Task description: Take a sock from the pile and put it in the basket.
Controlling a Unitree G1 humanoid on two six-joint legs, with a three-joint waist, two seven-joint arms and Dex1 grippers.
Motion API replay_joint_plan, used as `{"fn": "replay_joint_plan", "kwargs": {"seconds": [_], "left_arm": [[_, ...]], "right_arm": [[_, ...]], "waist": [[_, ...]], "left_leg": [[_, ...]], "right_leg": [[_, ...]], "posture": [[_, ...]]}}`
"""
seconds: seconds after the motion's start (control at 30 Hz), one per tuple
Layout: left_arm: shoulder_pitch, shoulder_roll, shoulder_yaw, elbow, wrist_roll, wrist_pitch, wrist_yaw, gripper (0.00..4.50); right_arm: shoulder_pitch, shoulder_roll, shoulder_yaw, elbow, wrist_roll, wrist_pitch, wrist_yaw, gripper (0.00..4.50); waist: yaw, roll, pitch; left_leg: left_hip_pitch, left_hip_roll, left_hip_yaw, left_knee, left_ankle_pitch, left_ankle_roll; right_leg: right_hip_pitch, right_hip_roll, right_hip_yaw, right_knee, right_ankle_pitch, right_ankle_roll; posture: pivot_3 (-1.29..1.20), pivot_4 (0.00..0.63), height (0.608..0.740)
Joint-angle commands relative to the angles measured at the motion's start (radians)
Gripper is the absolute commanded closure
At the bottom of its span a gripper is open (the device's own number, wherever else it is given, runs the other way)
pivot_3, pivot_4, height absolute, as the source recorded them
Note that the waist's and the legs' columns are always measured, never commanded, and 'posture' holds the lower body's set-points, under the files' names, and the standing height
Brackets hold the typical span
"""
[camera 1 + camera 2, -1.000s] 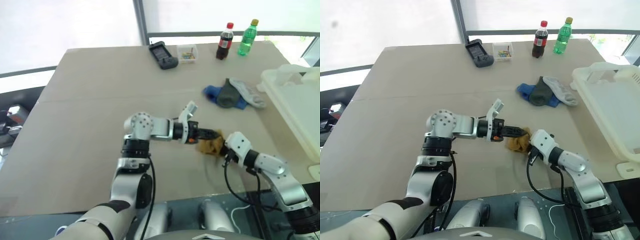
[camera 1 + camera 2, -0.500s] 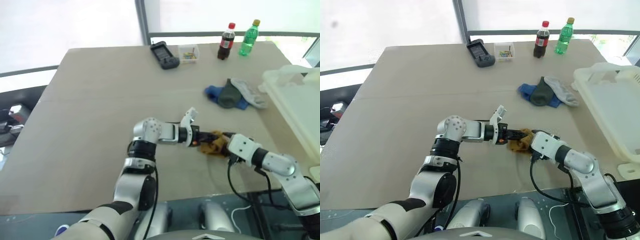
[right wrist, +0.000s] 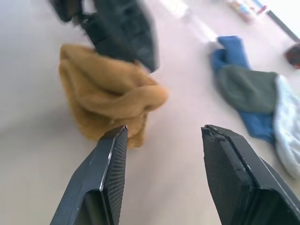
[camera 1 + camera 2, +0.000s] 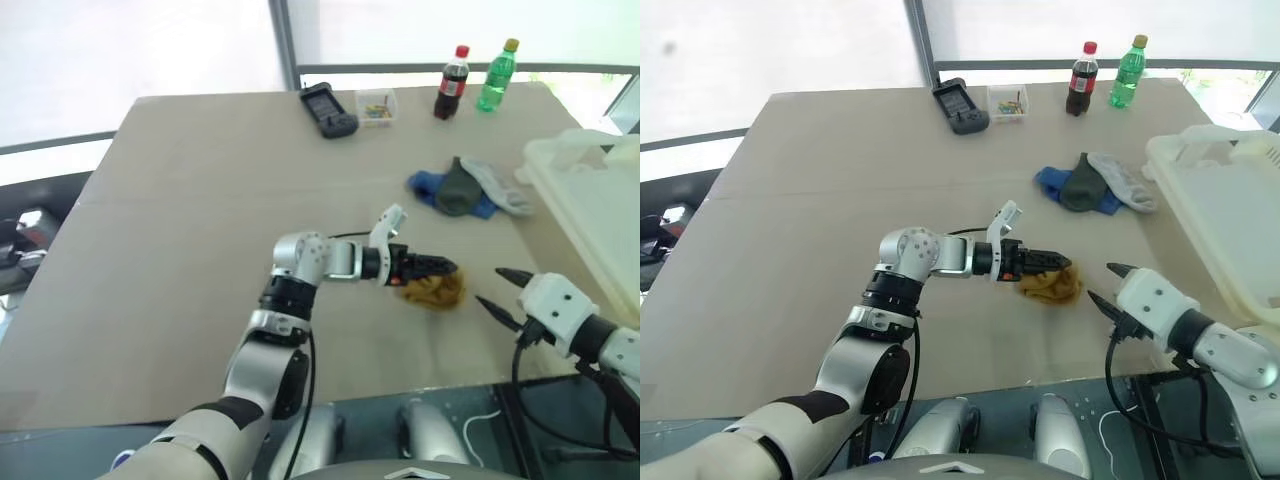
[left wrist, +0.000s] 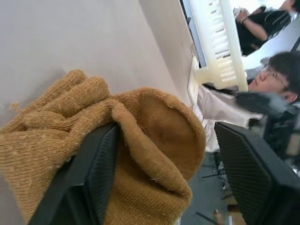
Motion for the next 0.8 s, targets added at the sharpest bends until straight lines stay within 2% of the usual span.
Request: {"fn": "replay_joint_plan", "kwargs": {"seconds": [0.03,0.17,0.3,0.43,0.6,0.73,0.77,0.8], "left_arm": [[0.009,0.006,-0.146,-0.077,0.046,-0.077,-0.090,1.04],[0.021,0.026,-0.332,-0.050,0.188,-0.258,-0.151,1.04],[0.019,0.040,-0.340,-0.092,0.224,-0.361,-0.186,1.04],[0.031,0.169,-0.408,-0.245,0.304,-0.507,-0.279,1.04],[0.047,0.272,-0.385,-0.334,0.277,-0.520,-0.378,1.04],[0.055,0.237,-0.405,-0.245,0.293,-0.532,-0.398,1.04],[0.054,0.214,-0.430,-0.196,0.325,-0.559,-0.388,1.42],[0.054,0.197,-0.459,-0.150,0.369,-0.607,-0.373,1.53]], "right_arm": [[-0.011,0.025,-0.068,-0.068,0.080,0.050,-0.022,1.96],[-0.021,0.022,-0.065,-0.075,0.092,0.074,-0.031,1.96],[-0.024,0.023,-0.061,-0.085,0.098,0.086,-0.043,1.96],[-0.022,0.028,-0.065,-0.094,0.104,0.097,-0.058,1.96],[-0.021,0.027,-0.057,-0.097,0.120,0.128,-0.067,1.96],[-0.038,0.030,-0.041,-0.083,0.133,0.135,-0.068,1.96],[-0.046,0.029,-0.033,-0.077,0.134,0.137,-0.068,1.96],[-0.056,0.031,-0.027,-0.072,0.139,0.142,-0.071,1.96]], "waist": [[0.003,0.000,0.000],[0.007,0.000,0.000],[0.008,0.000,0.000],[0.000,0.000,0.000],[0.004,0.000,0.001],[0.010,0.000,0.001],[0.010,0.000,0.001],[0.010,0.000,0.001]], "left_leg": [[0.000,0.000,0.000,0.000,0.000,0.000],[-0.001,-0.001,0.000,0.000,0.000,0.000],[0.000,-0.001,0.000,0.000,0.000,0.000],[-0.001,0.000,0.000,0.000,0.000,0.000],[0.000,0.001,0.001,-0.002,0.000,0.000],[-0.002,-0.001,0.000,0.000,0.000,0.001],[-0.002,-0.001,0.000,0.000,-0.001,0.001],[-0.002,-0.001,0.000,0.001,-0.001,0.001]], "right_leg": [[0.000,0.000,0.000,0.000,0.000,0.000],[0.000,-0.001,0.000,-0.001,0.000,0.000],[0.000,-0.001,0.000,-0.001,0.000,0.000],[0.000,0.000,0.000,-0.001,0.000,0.000],[-0.001,0.000,0.001,-0.001,0.000,0.000],[-0.001,-0.001,-0.001,-0.001,0.000,0.000],[0.000,-0.001,-0.001,-0.002,0.000,0.000],[0.000,-0.001,-0.001,-0.002,0.000,0.000]], "posture": [[0.00,0.150,0.740],[0.00,0.150,0.740],[0.00,0.150,0.740],[0.00,0.150,0.740],[0.00,0.150,0.740],[0.00,0.150,0.740],[0.00,0.150,0.740],[0.00,0.150,0.740]]}}
